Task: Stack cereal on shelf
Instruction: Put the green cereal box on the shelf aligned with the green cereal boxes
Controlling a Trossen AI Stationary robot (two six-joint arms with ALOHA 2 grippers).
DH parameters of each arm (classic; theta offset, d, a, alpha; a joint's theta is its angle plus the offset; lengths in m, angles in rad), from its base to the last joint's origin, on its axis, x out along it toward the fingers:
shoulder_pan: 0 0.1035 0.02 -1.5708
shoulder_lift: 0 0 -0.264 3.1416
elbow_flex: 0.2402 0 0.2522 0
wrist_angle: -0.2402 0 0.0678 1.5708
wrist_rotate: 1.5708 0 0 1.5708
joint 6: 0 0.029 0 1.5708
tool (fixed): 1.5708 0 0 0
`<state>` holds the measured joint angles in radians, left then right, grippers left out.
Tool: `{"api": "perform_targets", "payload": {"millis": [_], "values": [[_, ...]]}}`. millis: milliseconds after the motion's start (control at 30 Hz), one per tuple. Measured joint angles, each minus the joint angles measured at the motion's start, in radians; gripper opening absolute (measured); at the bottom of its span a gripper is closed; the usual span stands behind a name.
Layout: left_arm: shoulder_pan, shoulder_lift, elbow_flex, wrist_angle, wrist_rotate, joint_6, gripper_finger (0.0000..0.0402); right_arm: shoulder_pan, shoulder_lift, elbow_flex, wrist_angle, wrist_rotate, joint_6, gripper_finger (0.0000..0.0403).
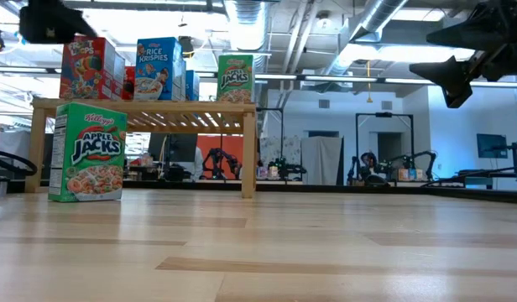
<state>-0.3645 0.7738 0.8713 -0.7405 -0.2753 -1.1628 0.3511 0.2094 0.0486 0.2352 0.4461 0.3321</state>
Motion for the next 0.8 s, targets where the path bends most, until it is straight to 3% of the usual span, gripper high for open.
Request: {"api": "perform_targets", "payload": {"millis": [333, 800], "values": [[0.001, 0.089, 0.009, -0.17, -0.033, -0.143, 0.0229, 0.0, 0.0, 0.0, 0.0, 0.0, 0.0, 0.0276], [0.002, 0.141, 0.009, -0.221, -0.106, -0.219, 0.0229, 0.0, 0.0, 0.0, -0.022, 0.0, 0.0, 0.0276]]}}
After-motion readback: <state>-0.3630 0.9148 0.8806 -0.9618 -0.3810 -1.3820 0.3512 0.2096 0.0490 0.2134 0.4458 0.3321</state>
